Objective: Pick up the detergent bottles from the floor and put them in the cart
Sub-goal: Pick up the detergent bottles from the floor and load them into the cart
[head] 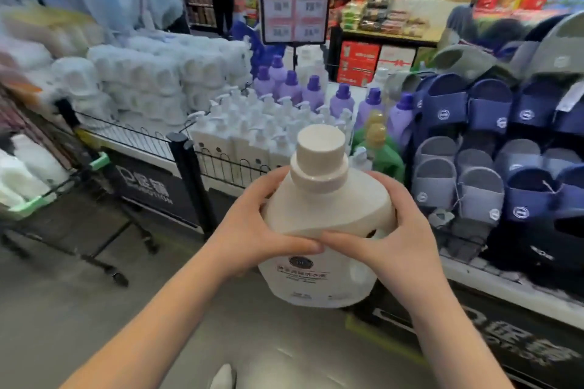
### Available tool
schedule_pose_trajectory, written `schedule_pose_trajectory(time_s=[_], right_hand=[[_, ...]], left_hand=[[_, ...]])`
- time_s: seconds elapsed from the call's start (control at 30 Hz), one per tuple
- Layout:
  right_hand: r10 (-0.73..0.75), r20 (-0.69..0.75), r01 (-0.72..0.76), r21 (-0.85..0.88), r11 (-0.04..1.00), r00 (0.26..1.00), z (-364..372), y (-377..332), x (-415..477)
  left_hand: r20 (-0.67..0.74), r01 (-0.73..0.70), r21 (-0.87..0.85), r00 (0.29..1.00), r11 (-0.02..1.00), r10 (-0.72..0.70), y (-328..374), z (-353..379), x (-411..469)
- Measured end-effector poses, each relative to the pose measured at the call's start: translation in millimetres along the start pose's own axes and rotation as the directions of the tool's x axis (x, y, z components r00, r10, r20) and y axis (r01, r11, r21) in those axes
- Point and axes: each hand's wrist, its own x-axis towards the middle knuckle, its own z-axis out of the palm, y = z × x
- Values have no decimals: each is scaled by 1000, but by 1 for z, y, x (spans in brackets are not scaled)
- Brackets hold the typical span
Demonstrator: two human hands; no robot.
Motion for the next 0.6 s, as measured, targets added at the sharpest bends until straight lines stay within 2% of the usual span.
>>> schedule_pose_trajectory(time_s=[0.27, 0.43, 0.6], right_hand=[[-81, 245, 74, 35, 997, 966, 128, -35, 32], [-99, 344, 90, 44, 995, 934, 222, -62, 52], [-148, 463, 135, 60, 989, 874, 348, -92, 77]], left_hand=[[-257, 58, 8, 965, 998, -54, -41, -115, -45], [-336, 97, 26, 938, 995, -82, -69, -200, -65], [-448, 118, 43, 890, 992, -86, -113, -313, -85]])
